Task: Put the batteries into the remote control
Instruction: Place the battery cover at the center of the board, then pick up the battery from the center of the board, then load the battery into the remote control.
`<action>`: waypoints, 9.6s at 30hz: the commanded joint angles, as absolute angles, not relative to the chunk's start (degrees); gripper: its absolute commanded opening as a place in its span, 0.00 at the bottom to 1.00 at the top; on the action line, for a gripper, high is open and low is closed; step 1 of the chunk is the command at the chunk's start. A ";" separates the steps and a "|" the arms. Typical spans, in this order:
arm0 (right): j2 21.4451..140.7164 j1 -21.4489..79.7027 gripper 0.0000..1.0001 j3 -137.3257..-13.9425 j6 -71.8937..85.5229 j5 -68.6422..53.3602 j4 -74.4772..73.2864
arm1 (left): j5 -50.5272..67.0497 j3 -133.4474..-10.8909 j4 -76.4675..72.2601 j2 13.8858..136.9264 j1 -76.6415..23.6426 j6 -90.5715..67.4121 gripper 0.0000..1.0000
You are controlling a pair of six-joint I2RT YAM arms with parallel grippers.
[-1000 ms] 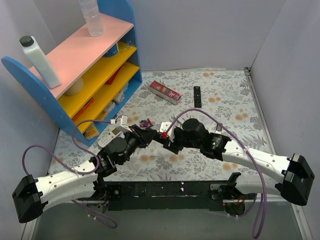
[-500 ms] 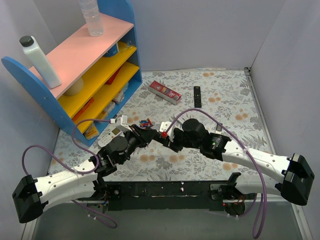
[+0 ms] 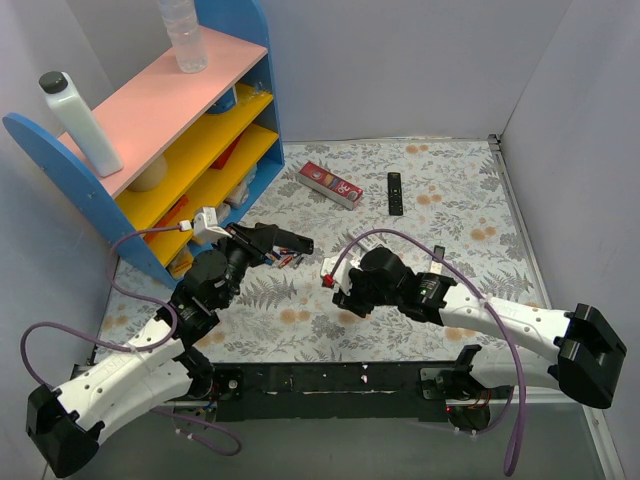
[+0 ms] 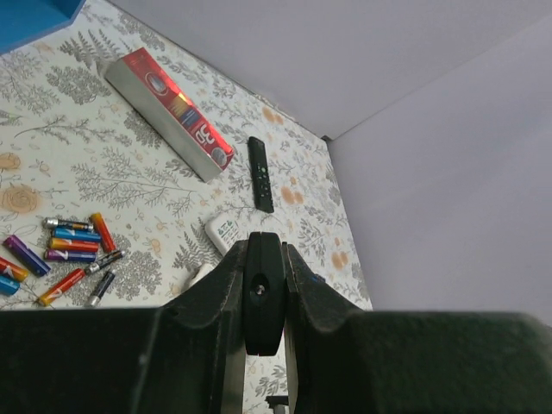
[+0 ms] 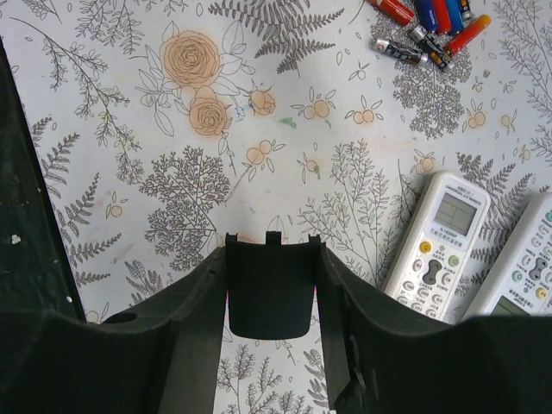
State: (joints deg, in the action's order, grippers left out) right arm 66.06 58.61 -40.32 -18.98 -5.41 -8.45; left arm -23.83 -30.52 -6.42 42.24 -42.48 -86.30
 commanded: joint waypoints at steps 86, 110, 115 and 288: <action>118.82 53.08 0.50 -96.57 6.33 -1.50 -18.45 | -29.44 -21.36 32.69 19.96 -41.84 -97.21 0.00; 130.86 56.87 0.31 -109.15 -3.25 -0.44 -17.58 | -28.04 -19.34 31.90 20.13 -41.84 -98.17 0.00; 132.10 56.87 0.26 -110.56 -4.39 -0.70 -17.31 | -27.77 -19.34 31.55 20.48 -41.84 -97.91 0.00; 73.47 58.80 0.07 -37.62 -7.73 -19.25 9.40 | -2.11 -7.21 -42.71 25.22 -41.84 -100.28 0.00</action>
State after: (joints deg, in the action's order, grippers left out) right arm 70.11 57.78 -39.20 -7.38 -20.43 14.24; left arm -3.18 -3.14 -29.82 27.55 -41.67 -95.13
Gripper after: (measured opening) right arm 0.086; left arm 0.151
